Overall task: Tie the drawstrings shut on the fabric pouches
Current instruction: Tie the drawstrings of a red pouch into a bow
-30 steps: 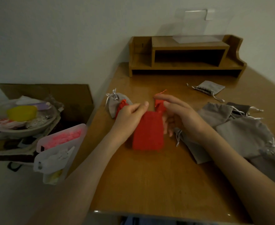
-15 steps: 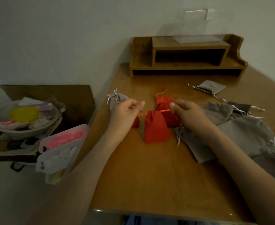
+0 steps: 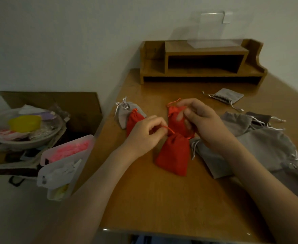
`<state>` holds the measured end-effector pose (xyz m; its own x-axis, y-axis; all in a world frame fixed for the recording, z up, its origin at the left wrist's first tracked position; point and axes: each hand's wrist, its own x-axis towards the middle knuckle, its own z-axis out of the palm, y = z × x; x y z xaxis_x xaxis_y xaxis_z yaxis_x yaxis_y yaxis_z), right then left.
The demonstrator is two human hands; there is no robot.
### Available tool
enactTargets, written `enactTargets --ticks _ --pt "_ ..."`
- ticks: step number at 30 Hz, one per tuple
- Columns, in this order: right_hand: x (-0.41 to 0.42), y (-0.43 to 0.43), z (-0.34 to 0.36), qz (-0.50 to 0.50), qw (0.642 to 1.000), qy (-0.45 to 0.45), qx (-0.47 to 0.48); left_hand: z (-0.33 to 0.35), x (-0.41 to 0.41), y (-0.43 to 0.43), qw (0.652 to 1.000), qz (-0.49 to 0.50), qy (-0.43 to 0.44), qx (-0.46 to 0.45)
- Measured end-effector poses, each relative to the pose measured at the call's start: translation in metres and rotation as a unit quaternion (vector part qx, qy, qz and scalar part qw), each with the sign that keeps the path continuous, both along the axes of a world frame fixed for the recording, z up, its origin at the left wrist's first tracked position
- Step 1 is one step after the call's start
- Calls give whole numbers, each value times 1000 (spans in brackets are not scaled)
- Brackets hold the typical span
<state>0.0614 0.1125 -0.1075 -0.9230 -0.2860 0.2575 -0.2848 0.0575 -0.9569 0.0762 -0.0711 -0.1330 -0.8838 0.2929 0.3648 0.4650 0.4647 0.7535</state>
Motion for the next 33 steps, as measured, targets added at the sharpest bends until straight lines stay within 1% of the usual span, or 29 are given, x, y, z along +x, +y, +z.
enactTargets --ticks 2,3,5,8,9,11,13,15,17,20,23,27,31,33 --pt "2 -2 0 28 999 -17 29 -1 1 1 999 -2 49 -16" --pt "3 -2 -2 36 998 -33 47 -1 1 0 999 -5 52 -6" --pt "5 -4 -4 73 993 -69 66 1 2 -1 998 -20 18 51" --pt "7 -6 -4 126 982 -91 109 5 1 -1 984 -42 -55 167" --pt "7 -7 -4 137 979 -97 114 6 1 0 979 -40 -67 189" --pt "6 -8 -6 153 976 -107 109 8 2 3 976 -35 -70 204" --pt "7 -8 -6 155 977 -106 102 6 2 6 979 -24 -56 197" --pt "7 -8 -6 129 981 -104 103 1 0 7 984 6 -33 175" --pt "6 -8 -6 102 985 -105 93 -2 -1 8 991 38 -3 126" --pt "7 -9 -4 63 990 -98 75 -4 -1 9 995 66 -5 78" --pt "8 -14 -7 32 995 -76 48 -4 -2 10 992 91 -22 84" --pt "7 -16 -8 17 997 -69 -24 -4 -5 11 984 82 -75 139" --pt "6 -16 -8 33 993 -87 -71 -4 -3 12 988 74 -54 126" --pt "5 -16 -10 36 991 -94 -88 -4 -2 13 987 70 -56 135"
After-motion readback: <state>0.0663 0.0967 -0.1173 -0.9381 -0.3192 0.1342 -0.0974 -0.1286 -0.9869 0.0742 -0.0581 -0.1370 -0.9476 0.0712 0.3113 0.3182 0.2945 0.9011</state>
